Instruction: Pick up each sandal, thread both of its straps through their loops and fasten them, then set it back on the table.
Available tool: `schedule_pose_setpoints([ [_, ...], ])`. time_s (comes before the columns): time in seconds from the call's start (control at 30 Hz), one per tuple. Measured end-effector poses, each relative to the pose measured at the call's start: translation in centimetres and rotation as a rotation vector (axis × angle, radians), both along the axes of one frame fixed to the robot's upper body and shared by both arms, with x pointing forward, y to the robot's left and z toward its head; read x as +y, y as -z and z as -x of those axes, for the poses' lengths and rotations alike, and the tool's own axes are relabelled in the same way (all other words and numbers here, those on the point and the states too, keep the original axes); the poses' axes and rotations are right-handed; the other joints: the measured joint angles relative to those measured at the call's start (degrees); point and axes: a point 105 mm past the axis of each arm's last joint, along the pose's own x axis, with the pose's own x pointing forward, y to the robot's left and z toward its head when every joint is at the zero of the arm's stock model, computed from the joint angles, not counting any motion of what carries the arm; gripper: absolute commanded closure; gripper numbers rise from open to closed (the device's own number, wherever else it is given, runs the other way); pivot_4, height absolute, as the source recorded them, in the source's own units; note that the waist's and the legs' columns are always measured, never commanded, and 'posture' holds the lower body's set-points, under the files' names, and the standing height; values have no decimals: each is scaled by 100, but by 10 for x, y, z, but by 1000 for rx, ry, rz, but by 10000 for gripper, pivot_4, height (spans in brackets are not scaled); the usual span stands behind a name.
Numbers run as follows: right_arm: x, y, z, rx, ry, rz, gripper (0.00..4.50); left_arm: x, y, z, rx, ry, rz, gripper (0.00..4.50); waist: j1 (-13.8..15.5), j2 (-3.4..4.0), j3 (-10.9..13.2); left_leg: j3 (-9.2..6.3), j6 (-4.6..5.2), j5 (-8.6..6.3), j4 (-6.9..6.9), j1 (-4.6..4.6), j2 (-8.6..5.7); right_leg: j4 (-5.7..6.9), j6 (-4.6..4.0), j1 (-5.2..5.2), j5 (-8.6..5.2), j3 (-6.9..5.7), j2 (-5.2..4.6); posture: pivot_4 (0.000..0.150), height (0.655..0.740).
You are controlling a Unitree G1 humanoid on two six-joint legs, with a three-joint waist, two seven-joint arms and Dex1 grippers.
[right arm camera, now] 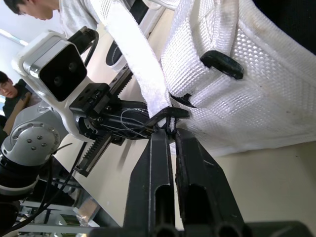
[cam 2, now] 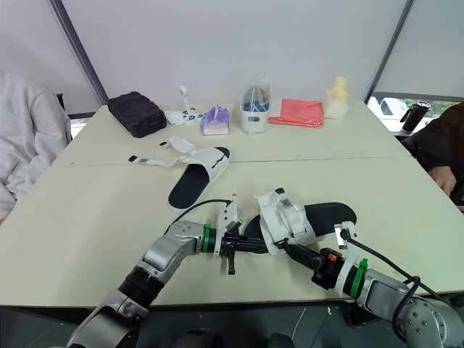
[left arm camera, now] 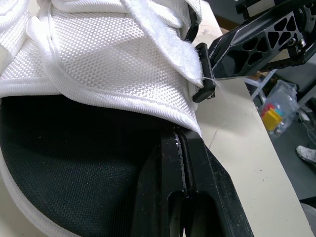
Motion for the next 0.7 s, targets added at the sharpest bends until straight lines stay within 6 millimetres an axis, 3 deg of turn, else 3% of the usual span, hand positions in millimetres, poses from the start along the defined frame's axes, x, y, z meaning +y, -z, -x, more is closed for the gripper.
schedule_pose_setpoints([
  [0.23,-3,3,9,26,-16,7,44395,-1,0,0,1,1,2,45000,3,1,0,0,0,0,-1,0,0,0,0,0,0,0,0,1500,7400],
  [0.7,-19,32,59,174,-197,241,44395,-1,0,0,4,3,2,45000,8,0,0,1,0,0,0,0,0,-2,1,4,-1,-5,0,1500,7400],
])
